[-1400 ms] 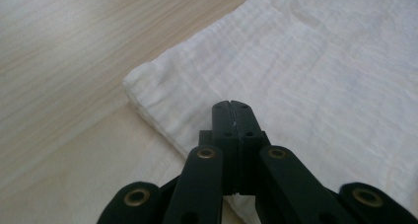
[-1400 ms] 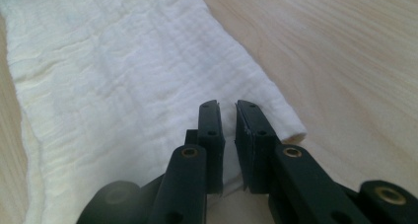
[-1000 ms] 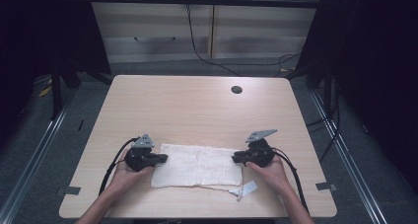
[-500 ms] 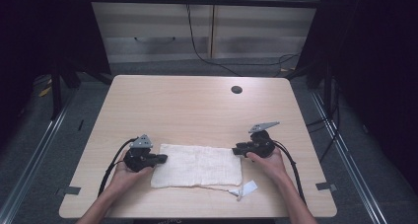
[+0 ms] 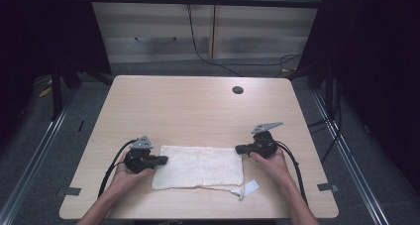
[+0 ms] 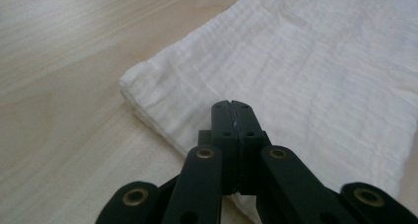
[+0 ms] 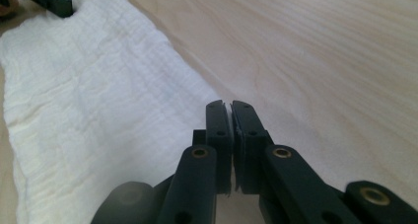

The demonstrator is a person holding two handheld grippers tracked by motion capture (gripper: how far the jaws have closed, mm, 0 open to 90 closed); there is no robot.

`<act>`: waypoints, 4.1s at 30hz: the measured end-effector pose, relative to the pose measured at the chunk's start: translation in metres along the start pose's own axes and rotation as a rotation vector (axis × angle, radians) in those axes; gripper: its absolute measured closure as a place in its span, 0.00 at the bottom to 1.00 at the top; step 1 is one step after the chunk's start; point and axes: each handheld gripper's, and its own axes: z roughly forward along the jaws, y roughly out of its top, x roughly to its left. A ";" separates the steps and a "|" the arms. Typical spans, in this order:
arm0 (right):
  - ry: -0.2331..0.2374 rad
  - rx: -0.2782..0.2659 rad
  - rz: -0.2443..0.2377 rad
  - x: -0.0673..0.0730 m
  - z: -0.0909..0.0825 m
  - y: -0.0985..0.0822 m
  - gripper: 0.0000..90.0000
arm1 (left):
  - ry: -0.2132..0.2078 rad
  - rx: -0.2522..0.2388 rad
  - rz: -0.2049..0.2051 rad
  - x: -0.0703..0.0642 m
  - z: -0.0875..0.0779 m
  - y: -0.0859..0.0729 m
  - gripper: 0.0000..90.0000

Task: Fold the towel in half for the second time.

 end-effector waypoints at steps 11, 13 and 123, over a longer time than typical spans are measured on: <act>-0.014 -0.030 -0.019 0.003 -0.001 0.004 0.97 | 0.004 -0.054 0.004 0.002 -0.012 0.010 0.83; -0.013 -0.033 -0.025 0.003 -0.001 0.005 0.97 | 0.011 -0.084 -0.020 0.008 -0.015 0.017 0.82; 0.220 0.000 -0.216 0.108 -0.026 -0.036 0.97 | 0.130 -0.160 -0.010 0.013 -0.014 0.031 0.96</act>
